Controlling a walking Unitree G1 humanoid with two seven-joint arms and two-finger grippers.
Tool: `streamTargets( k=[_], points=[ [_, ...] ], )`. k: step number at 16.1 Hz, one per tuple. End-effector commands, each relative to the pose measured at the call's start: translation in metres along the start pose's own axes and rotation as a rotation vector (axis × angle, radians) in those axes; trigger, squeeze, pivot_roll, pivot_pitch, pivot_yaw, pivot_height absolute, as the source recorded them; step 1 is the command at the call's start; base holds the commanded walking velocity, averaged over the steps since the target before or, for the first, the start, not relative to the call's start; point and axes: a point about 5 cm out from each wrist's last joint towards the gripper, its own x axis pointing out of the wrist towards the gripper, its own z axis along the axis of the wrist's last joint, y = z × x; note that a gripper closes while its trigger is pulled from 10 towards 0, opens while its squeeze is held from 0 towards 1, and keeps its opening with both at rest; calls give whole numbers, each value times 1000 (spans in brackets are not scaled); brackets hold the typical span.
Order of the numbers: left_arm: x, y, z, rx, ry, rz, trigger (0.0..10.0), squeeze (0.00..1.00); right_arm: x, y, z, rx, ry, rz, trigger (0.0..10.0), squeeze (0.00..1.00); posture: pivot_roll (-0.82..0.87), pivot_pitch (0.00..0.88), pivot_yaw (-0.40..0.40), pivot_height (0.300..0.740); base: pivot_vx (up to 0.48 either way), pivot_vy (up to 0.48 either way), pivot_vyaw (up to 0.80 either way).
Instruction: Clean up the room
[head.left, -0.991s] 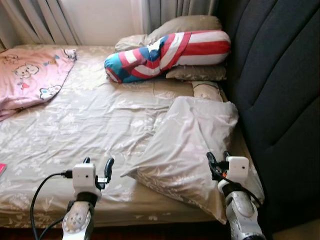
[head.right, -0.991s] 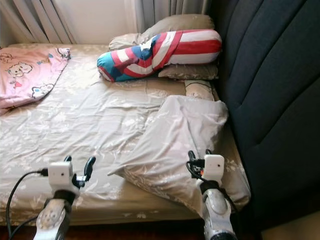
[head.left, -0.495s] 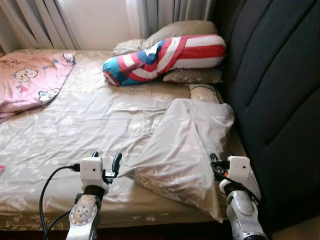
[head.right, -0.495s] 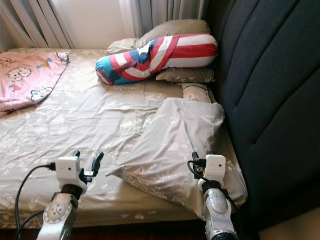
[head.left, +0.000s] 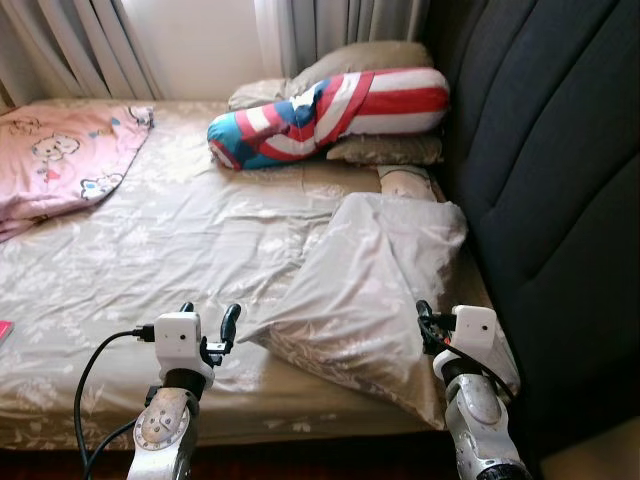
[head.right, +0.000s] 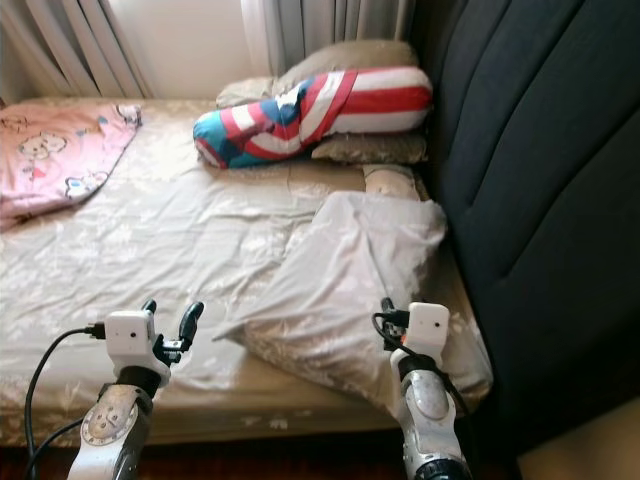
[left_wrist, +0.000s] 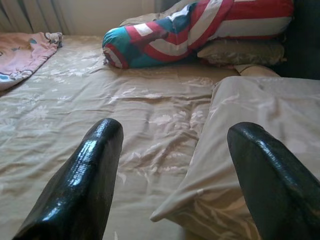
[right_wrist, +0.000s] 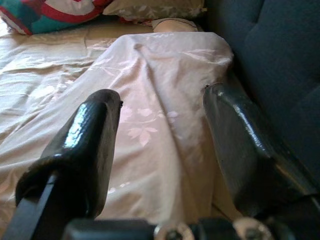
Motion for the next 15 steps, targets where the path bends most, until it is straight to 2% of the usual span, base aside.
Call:
streamTargets(
  k=[1,15],
  points=[
    [2,0,2,9,8,-11,10000,0,-1,-1,1,2,-11,-2,10000,0,-33,114,-31,662,0,0,0],
    [4,-2,0,-5,40,-14,10000,0,1,6,1,24,13,20,10000,0,-24,119,-33,662,0,0,0]
  ],
)
